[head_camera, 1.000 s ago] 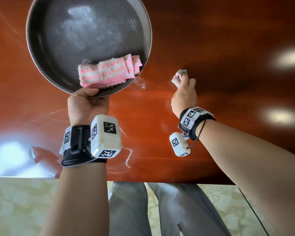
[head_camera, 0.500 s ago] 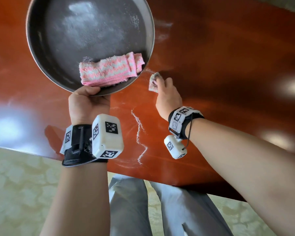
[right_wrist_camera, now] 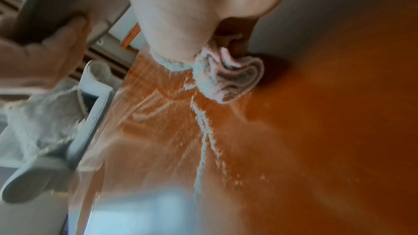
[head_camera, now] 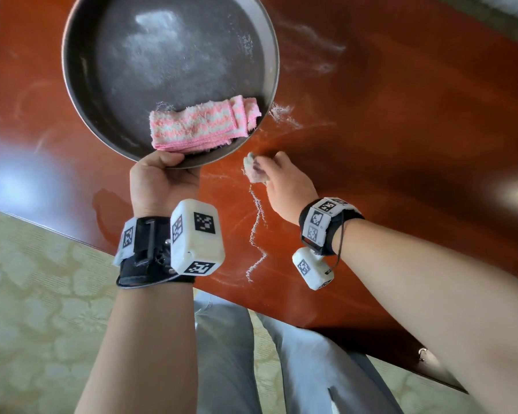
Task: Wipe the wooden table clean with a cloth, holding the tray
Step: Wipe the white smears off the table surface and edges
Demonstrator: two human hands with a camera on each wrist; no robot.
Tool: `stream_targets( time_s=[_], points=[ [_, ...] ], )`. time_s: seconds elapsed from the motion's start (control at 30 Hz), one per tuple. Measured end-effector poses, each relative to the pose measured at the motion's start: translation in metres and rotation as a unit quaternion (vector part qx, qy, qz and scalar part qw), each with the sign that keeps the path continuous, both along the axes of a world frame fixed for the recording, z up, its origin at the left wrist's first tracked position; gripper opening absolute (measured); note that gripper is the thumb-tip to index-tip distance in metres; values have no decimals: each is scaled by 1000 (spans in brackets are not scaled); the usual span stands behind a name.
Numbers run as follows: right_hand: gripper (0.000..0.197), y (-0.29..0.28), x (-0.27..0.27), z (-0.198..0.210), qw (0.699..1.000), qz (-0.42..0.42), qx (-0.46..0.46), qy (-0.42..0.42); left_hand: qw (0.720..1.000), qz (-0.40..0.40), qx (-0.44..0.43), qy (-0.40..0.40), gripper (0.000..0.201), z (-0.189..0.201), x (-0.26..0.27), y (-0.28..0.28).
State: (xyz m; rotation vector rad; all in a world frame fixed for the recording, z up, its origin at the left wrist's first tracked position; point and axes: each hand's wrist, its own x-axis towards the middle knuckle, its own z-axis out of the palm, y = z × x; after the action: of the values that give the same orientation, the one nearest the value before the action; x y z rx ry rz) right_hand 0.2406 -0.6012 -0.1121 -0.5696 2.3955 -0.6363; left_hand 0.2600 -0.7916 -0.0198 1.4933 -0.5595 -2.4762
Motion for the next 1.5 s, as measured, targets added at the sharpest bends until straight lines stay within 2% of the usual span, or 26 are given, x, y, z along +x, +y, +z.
stream_targets(
  time_s=[0.1,0.2,0.3,0.37,0.53,0.73,1.0,1.13,1.23,1.3,1.37,1.5],
  points=[
    [46,22,-15,0,988,-142,-50,33,1000,24,16,4,41,-1,-1,6],
    [47,48,-36,-2,963,-263,-29,55,999,34,23,12,40,0,-1,9],
    [44,66,-55,-6,939,-333,39,78,999,39,32,12,40,-2,-1,9],
    [45,71,-65,-9,932,-339,85,95,999,41,33,11,40,-4,1,7],
    [47,58,-63,-15,947,-267,131,123,998,45,41,9,35,-7,7,-5],
    [58,16,-41,-18,973,-168,114,113,996,67,50,15,35,-7,18,-29],
    [59,-22,-20,-19,987,-80,73,116,994,99,46,24,34,-2,42,-62],
    [57,-39,-5,-21,991,-31,57,117,992,119,42,26,41,-5,57,-70],
    [51,-59,9,-16,993,22,78,87,992,119,35,25,36,-4,66,-71],
    [46,-70,22,-12,990,85,98,57,992,119,30,21,33,-1,73,-71],
    [42,-76,38,-10,986,141,83,39,993,116,22,21,33,0,78,-70],
    [47,-78,49,-5,983,174,51,6,994,102,12,23,36,2,84,-68]
  ],
)
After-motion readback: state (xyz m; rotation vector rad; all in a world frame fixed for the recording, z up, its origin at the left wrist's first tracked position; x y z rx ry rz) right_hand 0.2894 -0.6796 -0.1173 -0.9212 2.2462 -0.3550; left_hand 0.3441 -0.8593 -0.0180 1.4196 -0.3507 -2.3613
